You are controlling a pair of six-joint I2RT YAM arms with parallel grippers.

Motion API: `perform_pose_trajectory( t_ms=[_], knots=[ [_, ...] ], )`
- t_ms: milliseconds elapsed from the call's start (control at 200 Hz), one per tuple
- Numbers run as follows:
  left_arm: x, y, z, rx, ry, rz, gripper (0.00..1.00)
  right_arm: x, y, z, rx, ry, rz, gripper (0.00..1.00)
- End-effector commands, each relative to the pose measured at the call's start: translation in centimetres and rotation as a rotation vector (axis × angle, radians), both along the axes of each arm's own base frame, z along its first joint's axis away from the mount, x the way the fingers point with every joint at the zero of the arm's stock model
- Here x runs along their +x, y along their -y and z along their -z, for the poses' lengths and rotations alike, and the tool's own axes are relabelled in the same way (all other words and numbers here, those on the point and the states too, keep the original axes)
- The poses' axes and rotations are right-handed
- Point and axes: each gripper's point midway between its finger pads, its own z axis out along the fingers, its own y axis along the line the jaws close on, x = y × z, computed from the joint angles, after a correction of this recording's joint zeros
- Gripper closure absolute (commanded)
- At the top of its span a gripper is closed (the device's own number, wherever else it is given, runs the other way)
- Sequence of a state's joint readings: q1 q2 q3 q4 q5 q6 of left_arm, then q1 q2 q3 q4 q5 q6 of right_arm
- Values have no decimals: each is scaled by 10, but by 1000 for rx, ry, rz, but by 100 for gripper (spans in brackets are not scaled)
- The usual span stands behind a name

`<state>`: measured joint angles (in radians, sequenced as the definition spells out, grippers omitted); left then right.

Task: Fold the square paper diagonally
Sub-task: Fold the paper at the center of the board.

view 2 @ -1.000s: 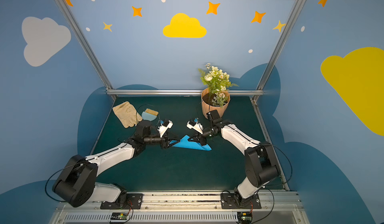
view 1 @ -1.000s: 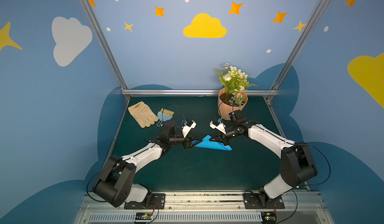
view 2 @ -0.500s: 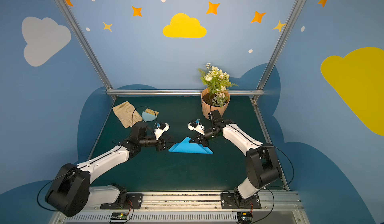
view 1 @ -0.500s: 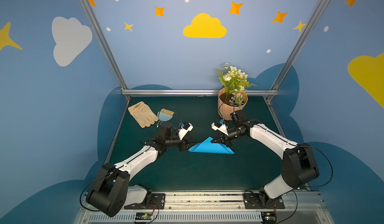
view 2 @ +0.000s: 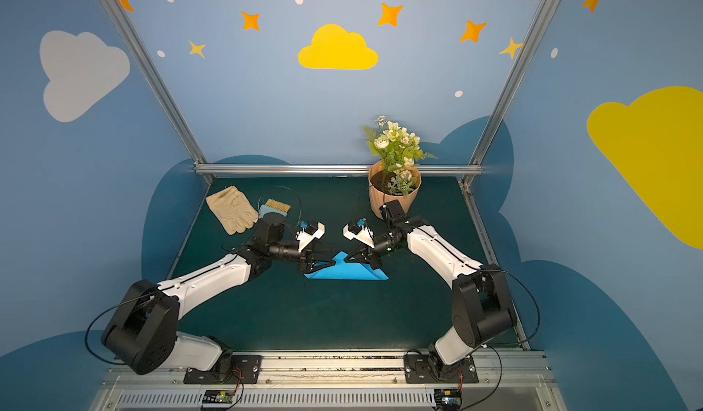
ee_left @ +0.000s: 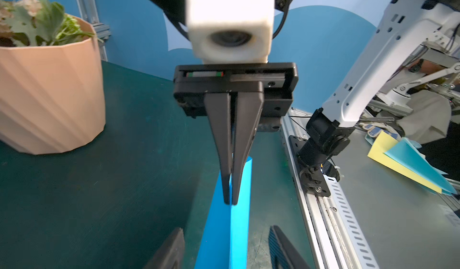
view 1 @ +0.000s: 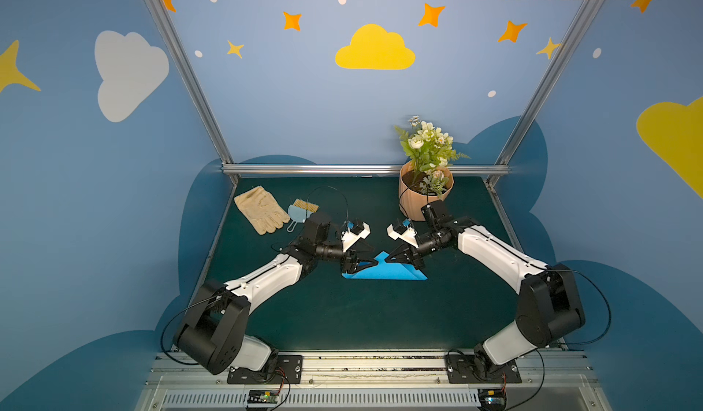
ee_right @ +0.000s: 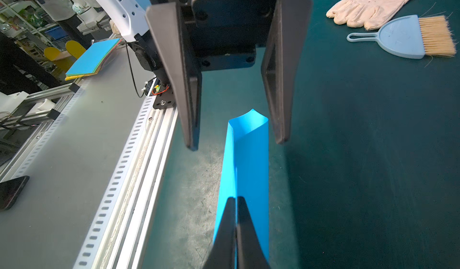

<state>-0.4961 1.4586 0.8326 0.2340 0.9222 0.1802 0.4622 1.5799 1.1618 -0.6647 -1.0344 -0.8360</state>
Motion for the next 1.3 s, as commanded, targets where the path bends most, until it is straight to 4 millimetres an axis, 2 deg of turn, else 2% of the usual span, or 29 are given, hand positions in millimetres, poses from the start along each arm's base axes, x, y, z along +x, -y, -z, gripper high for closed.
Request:
perform_pose_trajectory(
  t_ms=[0, 130, 461, 551, 686, 731, 791, 881, 1021, 1161, 1297],
  knots=[
    [-5, 6, 2, -3, -28, 63, 47, -2, -3, -5, 0, -8, -19, 100],
    [-1, 13, 4, -5, -42, 78, 54, -3, -5, -4, -3, -8, -26, 100],
    [-3, 25, 7, -13, -84, 120, 97, 6, -3, 4, -51, -21, 11, 100],
    [-3, 24, 7, -9, -77, 105, 98, 11, 0, 3, -60, -27, 41, 95],
    [-1, 20, 10, 5, -59, 59, 97, 19, 9, 0, -49, -20, 104, 79],
    [0, 18, 13, 12, -66, 41, 98, 24, 13, 0, -45, -23, 138, 68],
    [3, 15, 18, 22, -99, 14, 98, 29, 18, 3, -53, -38, 178, 60],
    [9, 10, 29, 40, -160, -41, 98, 34, 24, 7, -67, -59, 232, 57],
    [22, -5, 46, 62, -274, -175, 97, 32, 27, 11, -49, -80, 260, 54],
    [10, -11, 54, 50, -270, -169, 98, 31, 23, 19, -25, -116, 234, 51],
    [0, -11, 54, 39, -205, -134, 98, 28, 8, 21, 5, -83, 165, 49]
  ],
)
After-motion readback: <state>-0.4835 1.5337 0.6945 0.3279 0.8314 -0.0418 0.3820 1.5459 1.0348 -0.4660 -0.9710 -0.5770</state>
